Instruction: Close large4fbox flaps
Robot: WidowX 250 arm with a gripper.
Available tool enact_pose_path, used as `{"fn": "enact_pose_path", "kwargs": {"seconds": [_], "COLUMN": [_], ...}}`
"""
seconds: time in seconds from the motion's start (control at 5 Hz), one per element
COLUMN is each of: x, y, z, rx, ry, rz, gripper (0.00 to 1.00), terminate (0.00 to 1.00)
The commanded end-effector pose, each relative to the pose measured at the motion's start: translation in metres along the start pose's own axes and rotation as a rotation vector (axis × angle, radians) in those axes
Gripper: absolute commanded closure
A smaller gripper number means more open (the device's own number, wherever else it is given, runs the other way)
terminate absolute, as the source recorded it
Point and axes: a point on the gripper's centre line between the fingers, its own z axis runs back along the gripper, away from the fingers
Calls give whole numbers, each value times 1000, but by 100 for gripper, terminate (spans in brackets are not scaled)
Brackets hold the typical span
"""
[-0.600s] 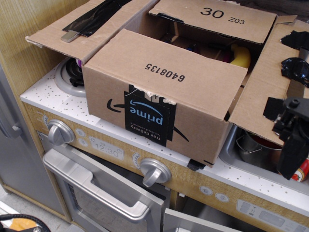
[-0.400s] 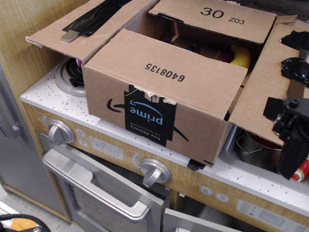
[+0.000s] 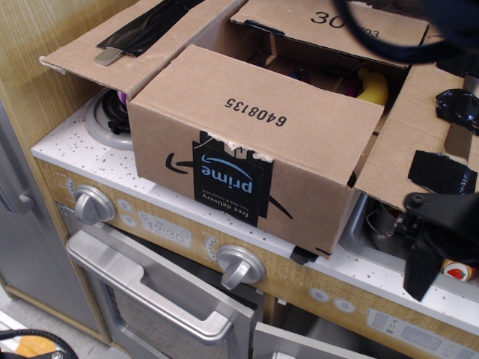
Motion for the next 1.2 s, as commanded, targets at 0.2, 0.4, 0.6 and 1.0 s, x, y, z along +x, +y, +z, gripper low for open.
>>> {"fn": "enact_pose_path", "kwargs": {"seconds": [0.2,0.4,0.6,1.0], "x": [26,34,44,61], "y": [-8,-6,-9,-31], "z": [-42,-58,-56,-29], "rx": [-146,-186,-203,-238], "ry": [-90,-166,-249,-361], "rz": [-32,-64,-112,-177], "gripper": [0,0,0,0], "terminate": [0,0,0,0]}}
